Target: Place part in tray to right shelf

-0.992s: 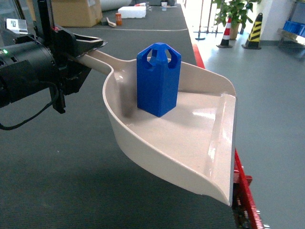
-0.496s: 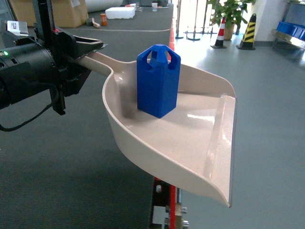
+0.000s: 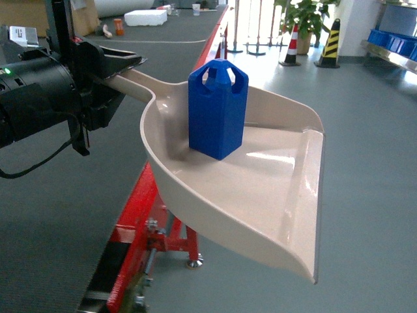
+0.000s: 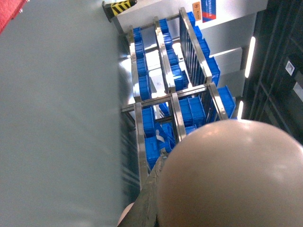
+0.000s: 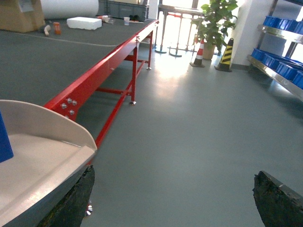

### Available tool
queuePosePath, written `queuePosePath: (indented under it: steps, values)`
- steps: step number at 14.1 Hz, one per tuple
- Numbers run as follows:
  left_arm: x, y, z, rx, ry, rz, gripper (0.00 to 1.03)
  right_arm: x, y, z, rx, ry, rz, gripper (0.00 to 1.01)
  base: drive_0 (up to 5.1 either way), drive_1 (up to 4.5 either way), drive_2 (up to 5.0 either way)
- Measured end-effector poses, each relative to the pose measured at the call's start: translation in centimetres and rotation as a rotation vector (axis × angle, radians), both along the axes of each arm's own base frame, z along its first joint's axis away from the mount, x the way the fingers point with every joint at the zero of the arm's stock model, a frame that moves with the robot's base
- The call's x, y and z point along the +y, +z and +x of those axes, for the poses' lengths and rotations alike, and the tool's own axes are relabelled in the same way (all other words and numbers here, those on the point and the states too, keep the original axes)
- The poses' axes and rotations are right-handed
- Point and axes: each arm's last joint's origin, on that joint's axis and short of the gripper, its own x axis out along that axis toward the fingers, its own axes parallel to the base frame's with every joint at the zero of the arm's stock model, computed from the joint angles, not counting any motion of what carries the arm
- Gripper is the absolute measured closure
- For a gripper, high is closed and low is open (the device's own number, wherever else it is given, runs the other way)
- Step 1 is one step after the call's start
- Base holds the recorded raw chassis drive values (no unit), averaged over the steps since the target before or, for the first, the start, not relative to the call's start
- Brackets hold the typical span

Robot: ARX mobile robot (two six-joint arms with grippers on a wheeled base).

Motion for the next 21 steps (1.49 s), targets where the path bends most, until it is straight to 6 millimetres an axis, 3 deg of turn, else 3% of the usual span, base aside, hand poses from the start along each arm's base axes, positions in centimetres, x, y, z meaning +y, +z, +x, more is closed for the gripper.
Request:
queuePosePath:
  steps: [21]
  values:
    - [0.02, 0.03, -0.01, -0.003, 0.0, -0.002, 0.89, 0.0, 0.01, -0.01, 0.0, 0.0, 0.0, 0.03, 5.0, -2.45, -2.4]
